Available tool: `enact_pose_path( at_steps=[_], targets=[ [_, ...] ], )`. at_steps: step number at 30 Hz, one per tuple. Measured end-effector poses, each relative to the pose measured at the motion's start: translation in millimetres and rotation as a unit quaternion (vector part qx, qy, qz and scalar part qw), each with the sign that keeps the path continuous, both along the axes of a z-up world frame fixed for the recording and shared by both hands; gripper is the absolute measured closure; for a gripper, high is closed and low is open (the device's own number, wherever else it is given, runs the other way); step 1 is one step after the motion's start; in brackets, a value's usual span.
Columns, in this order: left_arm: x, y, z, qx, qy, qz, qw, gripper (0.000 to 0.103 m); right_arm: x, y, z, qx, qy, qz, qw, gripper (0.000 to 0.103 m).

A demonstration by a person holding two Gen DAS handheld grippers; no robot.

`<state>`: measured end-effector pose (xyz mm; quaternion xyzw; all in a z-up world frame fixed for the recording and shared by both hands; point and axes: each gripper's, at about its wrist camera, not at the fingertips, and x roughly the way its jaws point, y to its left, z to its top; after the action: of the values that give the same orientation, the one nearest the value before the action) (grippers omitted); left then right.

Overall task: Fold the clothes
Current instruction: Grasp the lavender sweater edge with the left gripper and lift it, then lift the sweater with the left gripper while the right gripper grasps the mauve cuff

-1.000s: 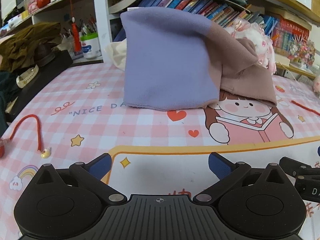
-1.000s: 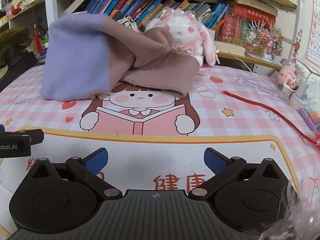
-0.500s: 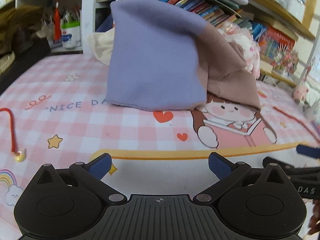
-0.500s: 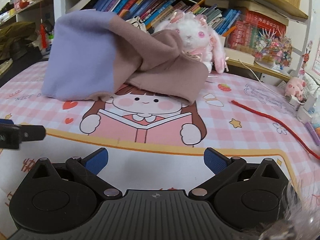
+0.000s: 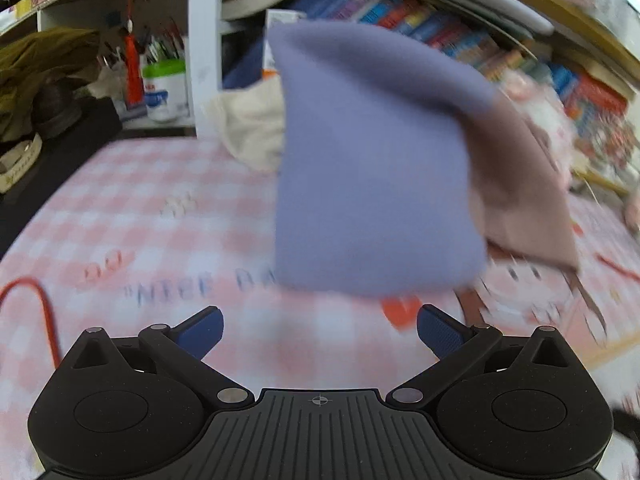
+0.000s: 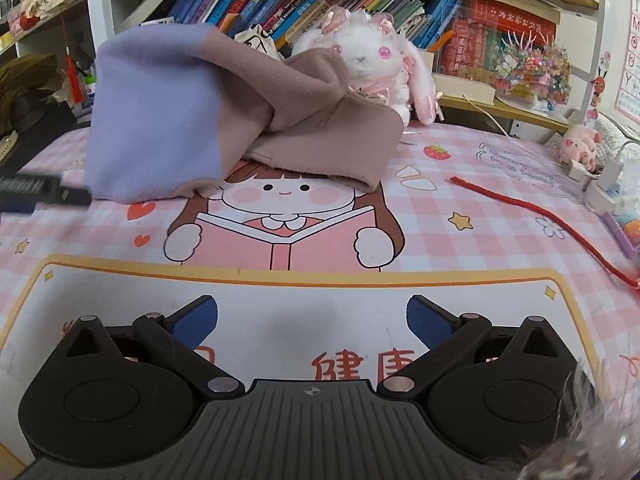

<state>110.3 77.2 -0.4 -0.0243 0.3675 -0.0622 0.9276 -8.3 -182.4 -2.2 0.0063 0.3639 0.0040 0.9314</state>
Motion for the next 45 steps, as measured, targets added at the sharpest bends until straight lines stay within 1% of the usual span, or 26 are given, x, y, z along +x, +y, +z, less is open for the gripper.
enact_pose_path(
  at_steps=[4, 7, 9, 11, 12, 13, 14, 15, 16, 17, 18, 21, 24, 26, 28, 29, 31, 37, 39, 41, 42, 43, 45],
  targets=[
    [37, 7, 2, -0.011, -0.014, -0.016, 0.9997, 0.000, -12, 2, 5, -0.016, -0.003, -0.006, 1.000, 0.000],
    [59, 9, -1, -0.035, -0.022, -0.028, 0.9988, 0.000, -19, 5, 4, -0.027, 0.003, -0.011, 1.000, 0.000],
    [71, 11, -1, -0.046, -0.034, -0.017, 0.9982, 0.001, -23, 6, 4, -0.026, 0.008, -0.012, 1.000, 0.000],
    [81, 16, -1, -0.080, -0.031, -0.019, 0.9961, 0.007, -25, 6, 5, -0.027, 0.007, -0.012, 1.000, 0.000],
    [86, 19, -1, -0.104, -0.022, -0.026, 0.9940, 0.011, -26, 6, 5, -0.027, 0.005, -0.012, 1.000, 0.000],
    [90, 20, -1, -0.122, -0.013, -0.031, 0.9919, 0.021, -27, 5, 6, -0.027, 0.004, -0.012, 1.000, 0.000],
    [94, 21, -1, -0.141, -0.004, -0.037, 0.9893, 0.027, -27, 5, 7, -0.028, 0.002, -0.011, 1.000, 0.000],
    [95, 20, -1, -0.141, -0.001, -0.033, 0.9895, 0.046, -28, 4, 8, -0.028, 0.001, -0.011, 1.000, 0.000],
    [97, 19, 0, -0.141, 0.002, -0.030, 0.9896, 0.077, -29, 4, 9, -0.029, 0.000, -0.011, 1.000, 0.000],
    [92, 17, 3, -0.137, -0.005, -0.034, 0.9900, 0.086, -30, 3, 9, -0.029, -0.002, -0.011, 1.000, 0.000],
    [87, 15, 7, -0.133, -0.013, -0.038, 0.9903, 0.091, -31, 3, 10, -0.030, -0.003, -0.011, 0.999, 0.000],
    [74, 9, 18, -0.121, -0.034, -0.052, 0.9907, 0.092, -33, 1, 13, -0.031, -0.007, -0.010, 0.999, 0.000],
    [39, -11, 40, -0.104, -0.076, -0.099, 0.9867, 0.093, -33, -4, 15, -0.027, -0.011, -0.005, 1.000, 0.001],
    [12, -27, 55, -0.109, -0.094, -0.126, 0.9816, 0.093, -29, -11, 16, -0.017, -0.011, 0.003, 1.000, 0.001],
    [-17, -50, 65, -0.113, -0.097, -0.158, 0.9763, 0.093, -25, -19, 18, -0.006, -0.011, 0.012, 1.000, 0.002],
    [-30, -63, 68, -0.108, -0.097, -0.179, 0.9731, 0.093, -24, -22, 19, -0.002, -0.012, 0.016, 1.000, 0.002],
    [-57, -92, 67, -0.088, -0.093, -0.225, 0.9659, 0.093, -21, -28, 21, 0.006, -0.016, 0.026, 1.000, 0.002],
    [-93, -122, 46, -0.098, -0.026, -0.228, 0.9684, 0.091, -24, -43, 20, 0.020, -0.017, 0.079, 0.997, 0.002],
    [-96, -122, 39, -0.095, -0.007, -0.204, 0.9743, 0.087, -26, -48, 19, 0.024, -0.016, 0.096, 0.995, 0.002],
    [-97, -111, 33, -0.112, 0.009, -0.162, 0.9804, 0.081, -29, -47, 18, 0.026, -0.017, 0.130, 0.991, 0.003],
    [-97, -106, 31, -0.120, 0.017, -0.141, 0.9825, 0.073, -30, -46, 18, 0.027, -0.017, 0.149, 0.988, 0.003],
    [-96, -100, 27, -0.133, 0.022, -0.124, 0.9832, 0.061, -32, -45, 17, 0.027, -0.018, 0.168, 0.985, 0.003],
    [-94, -89, 23, -0.168, 0.027, -0.087, 0.9816, 0.049, -36, -42, 16, 0.027, -0.020, 0.204, 0.978, 0.003]
  ],
)
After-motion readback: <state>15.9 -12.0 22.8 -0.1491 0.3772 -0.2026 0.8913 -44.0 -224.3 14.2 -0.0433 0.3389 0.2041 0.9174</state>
